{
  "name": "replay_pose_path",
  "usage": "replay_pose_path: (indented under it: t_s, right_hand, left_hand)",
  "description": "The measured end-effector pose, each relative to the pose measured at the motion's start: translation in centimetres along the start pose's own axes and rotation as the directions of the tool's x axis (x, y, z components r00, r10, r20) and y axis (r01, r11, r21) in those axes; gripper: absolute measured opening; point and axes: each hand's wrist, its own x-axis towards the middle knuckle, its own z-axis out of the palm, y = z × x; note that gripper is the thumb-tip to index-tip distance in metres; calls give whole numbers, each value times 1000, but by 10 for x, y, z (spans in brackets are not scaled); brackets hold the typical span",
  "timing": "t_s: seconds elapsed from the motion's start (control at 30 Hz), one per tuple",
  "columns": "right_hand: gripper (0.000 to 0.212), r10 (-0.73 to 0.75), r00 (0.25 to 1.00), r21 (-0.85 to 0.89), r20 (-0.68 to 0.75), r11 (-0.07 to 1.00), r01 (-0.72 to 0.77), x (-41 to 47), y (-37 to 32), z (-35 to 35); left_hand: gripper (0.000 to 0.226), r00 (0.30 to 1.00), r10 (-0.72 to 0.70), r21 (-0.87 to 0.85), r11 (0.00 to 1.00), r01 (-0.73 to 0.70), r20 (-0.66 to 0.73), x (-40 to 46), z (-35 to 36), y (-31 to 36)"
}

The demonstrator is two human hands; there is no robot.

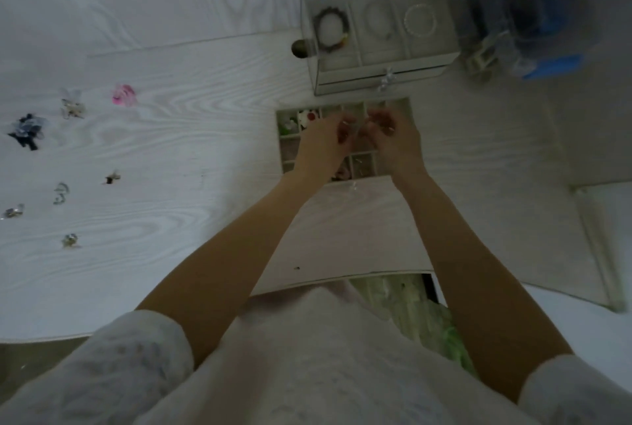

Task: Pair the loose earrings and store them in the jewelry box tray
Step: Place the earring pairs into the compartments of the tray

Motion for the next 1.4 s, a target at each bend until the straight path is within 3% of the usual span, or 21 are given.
replay_pose_path:
  t_s: [0.13, 0.37, 0.6, 0.77, 1.07, 1.2, 1.4]
  right_hand:
    - [24, -29, 998, -54, 54, 998, 32, 6, 4, 2]
    - [29, -172, 982, -223, 78, 957, 186, 0, 13, -7]
    - [29, -362, 905, -498, 223, 756, 425, 2, 29, -12]
    - [27, -342, 898, -680, 278, 590, 435, 2, 39, -11]
    - [17, -281, 944, -565, 175, 756, 330, 1, 26, -20]
    - [17, -223, 953, -642, 207, 704, 304, 2, 18, -14]
    - [18, -278, 941, -665, 193, 668, 333, -5, 15, -13]
  left_hand:
    - [34, 1000, -12, 63, 998, 12, 11, 0, 7, 0]
    - [48, 983, 72, 327, 937, -124, 166, -5, 13, 9]
    - [37, 988, 116, 349, 926, -144, 100, -2, 14, 4]
    - [27, 974, 188, 508, 831, -226, 126, -3, 7, -7]
    - [20, 956, 271, 571, 770, -284, 110, -6, -1, -8]
    - [24, 960, 241, 565, 777, -278, 140, -5, 0, -9]
    - [16, 950, 278, 550, 776, -310, 144, -2, 1, -14]
